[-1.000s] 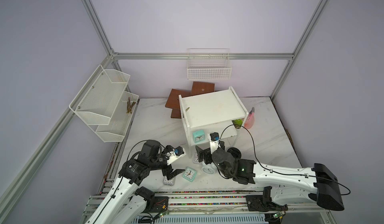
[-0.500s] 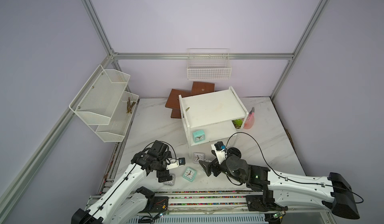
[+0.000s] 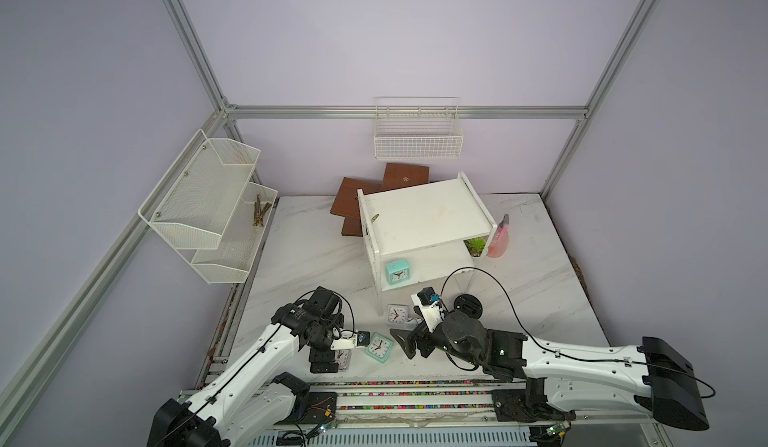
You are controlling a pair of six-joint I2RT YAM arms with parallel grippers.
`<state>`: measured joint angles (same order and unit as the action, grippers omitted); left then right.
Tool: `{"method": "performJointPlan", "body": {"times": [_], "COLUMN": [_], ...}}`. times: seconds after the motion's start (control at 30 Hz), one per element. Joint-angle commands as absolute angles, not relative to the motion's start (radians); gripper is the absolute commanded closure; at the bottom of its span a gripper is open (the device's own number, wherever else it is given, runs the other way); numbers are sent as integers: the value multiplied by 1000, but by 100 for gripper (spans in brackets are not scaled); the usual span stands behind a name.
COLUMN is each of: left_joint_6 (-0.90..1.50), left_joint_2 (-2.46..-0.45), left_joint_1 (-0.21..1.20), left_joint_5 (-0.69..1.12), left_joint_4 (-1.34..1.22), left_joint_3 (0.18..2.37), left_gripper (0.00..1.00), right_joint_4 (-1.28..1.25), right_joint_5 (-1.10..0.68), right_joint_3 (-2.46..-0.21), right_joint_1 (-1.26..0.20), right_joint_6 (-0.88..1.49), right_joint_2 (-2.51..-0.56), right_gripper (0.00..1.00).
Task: Place the alarm clocks on the shelf by style
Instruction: Pick up the alarm from the center of the board.
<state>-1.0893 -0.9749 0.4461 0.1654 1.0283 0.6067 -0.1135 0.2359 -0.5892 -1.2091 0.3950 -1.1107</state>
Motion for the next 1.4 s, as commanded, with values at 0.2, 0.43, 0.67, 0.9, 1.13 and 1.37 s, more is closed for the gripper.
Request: {"method": "performJointPlan", "body": {"times": [0.2, 0.43, 0.67, 0.9, 1.13, 1.37], "left_joint_6": [-1107, -1095, -1086, -1080, -1063, -1045], "left_joint_2": [-1096, -1121, -1111, -1105, -1087, -1024], "left_joint_1": [471, 484, 494, 497, 499, 501], "left_joint_5": [144, 138, 117, 105, 97, 103], "left_joint_4": [1006, 980, 969, 969, 965, 958], "left_joint_3": [604, 598, 576, 565, 560, 561], "left_gripper": [0, 2, 9, 18, 36, 47], "right_joint_4": [-169, -177, -186, -189, -192, -194], "right_joint_5": [230, 236, 253, 265, 279, 298], "right_joint_3": [-558, -551, -542, -537, -535, -526], "right_joint_1": [-1218, -1218, -1218, -1218, -1218, -1218], "right_joint_6": [397, 399, 390, 386, 388, 388], "right_joint_2": [-1087, -1082, -1064, -1050, -1039, -1017], "right_gripper": [0, 0, 0, 0, 1, 1]}}
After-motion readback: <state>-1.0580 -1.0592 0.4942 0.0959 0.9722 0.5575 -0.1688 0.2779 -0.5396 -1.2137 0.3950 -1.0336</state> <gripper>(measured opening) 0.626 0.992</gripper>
